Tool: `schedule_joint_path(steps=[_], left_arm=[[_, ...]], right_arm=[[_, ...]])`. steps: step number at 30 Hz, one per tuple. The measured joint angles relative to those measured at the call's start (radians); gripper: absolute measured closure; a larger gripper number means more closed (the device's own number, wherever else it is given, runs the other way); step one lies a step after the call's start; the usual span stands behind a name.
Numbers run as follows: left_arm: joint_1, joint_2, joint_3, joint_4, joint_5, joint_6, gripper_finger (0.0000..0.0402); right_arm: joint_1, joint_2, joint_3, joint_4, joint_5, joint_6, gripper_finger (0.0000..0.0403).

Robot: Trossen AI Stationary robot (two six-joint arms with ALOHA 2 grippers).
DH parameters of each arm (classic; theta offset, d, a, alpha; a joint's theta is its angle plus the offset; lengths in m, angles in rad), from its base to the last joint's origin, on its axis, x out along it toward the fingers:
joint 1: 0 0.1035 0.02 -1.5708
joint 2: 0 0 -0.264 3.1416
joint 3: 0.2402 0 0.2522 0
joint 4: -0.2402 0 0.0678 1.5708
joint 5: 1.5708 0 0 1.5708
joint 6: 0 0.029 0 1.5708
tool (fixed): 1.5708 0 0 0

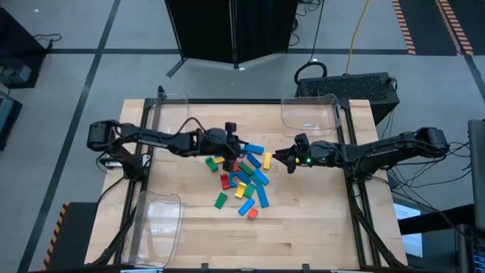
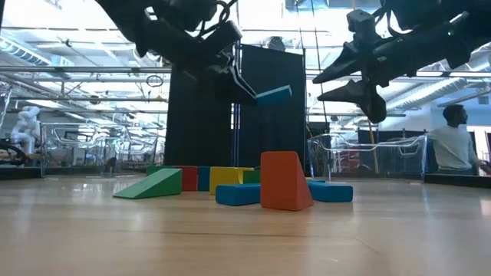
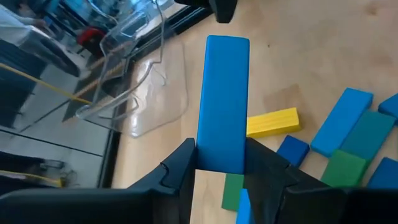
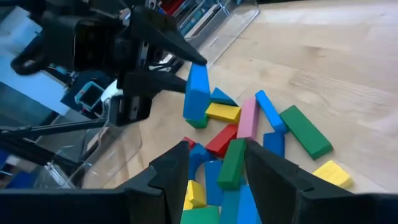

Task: Sort blocks by size
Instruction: Put the blue rectangular block into the top right transparent bin

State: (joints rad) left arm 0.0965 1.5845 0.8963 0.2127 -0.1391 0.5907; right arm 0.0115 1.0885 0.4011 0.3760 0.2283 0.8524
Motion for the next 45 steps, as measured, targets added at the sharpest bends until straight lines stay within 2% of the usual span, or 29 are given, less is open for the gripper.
schedule_joint_path(steps=[6, 18, 26, 31, 37, 45], left_arm=[[-0.028, 0.0, 0.0, 0.018, -0.019, -0.005, 0.0293], [-0.028, 0.0, 0.0, 0.014, -0.062, -0.006, 0.0292], [-0.027, 0.0, 0.0, 0.012, -0.075, -0.006, 0.0292], [-0.026, 0.0, 0.0, 0.012, -0.075, -0.005, 0.0292], [-0.026, 0.0, 0.0, 0.009, -0.075, -0.005, 0.0292], [-0.025, 0.0, 0.0, -0.004, -0.076, -0.006, 0.0292]], right_arm=[[0.003, 0.027, 0.0, 0.047, 0.005, -0.001, 0.0252], [-0.026, 0.159, 0.0, 0.228, 0.01, 0.034, 0.0248], [-0.045, 0.191, 0.001, 0.287, 0.002, 0.03, 0.0184], [-0.045, 0.202, 0.063, 0.227, 0.001, -0.008, 0.0158], [-0.045, 0.27, 0.184, 0.087, 0.0, -0.032, 0.0184], [-0.045, 0.296, 0.213, 0.065, 0.005, -0.021, 0.0247]])
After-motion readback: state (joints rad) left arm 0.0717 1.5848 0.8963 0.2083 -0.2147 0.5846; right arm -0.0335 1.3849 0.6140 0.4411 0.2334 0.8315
